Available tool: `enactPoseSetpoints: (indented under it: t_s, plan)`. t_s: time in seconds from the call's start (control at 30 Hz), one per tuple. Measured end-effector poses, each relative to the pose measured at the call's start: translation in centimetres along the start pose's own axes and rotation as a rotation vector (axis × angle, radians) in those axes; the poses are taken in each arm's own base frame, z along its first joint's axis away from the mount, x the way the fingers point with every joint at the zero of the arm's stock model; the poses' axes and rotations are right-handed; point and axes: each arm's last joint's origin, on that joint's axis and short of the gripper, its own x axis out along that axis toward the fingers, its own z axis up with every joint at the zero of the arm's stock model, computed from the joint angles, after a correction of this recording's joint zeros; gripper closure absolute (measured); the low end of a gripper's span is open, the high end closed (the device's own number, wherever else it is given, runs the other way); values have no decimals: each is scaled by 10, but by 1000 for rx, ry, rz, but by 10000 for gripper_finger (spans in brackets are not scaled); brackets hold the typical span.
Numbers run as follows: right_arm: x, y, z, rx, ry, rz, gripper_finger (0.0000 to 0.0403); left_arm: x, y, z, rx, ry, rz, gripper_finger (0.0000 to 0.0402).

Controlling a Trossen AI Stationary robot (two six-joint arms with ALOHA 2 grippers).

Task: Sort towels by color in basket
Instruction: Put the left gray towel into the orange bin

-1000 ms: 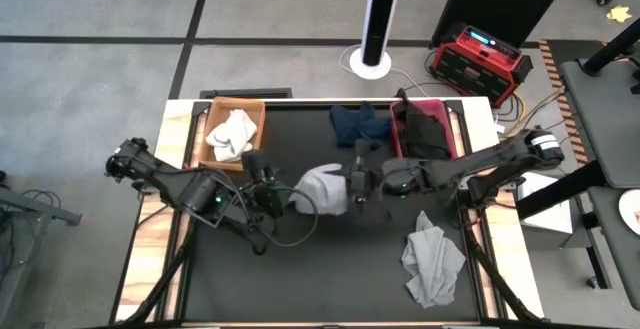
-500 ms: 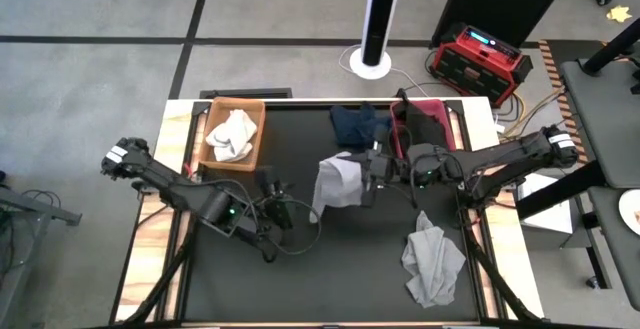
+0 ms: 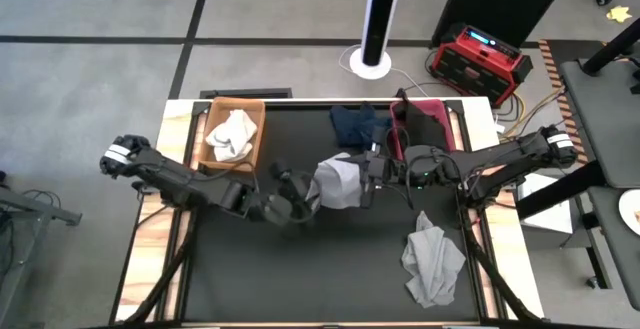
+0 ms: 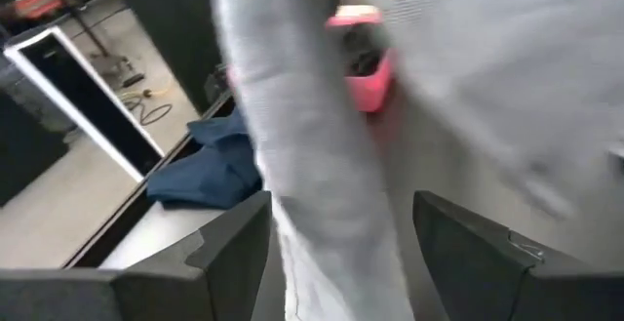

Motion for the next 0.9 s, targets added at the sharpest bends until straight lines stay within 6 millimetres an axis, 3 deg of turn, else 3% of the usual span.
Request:
enactPoseSetpoints:
  t_s: [0.3, 0.4, 0.6, 0.8, 0.9]
  plan:
    - [0, 1, -1, 13, 6, 10, 394, 20, 14, -8, -41, -24, 46, 184]
    - [0, 1, -1, 24, 5, 11, 394, 21, 14, -9, -16, -30, 38, 236]
    - [4, 6, -4, 63, -1, 70, 394, 21, 14, -7, 9, -48, 59, 384]
    - [16, 18, -19, 72, 72, 118, 392, 18, 16, 2, 18, -112, 83, 398]
    - [21, 23, -28, 57, 130, 135, 371, 10, 22, 9, 5, -139, 90, 400]
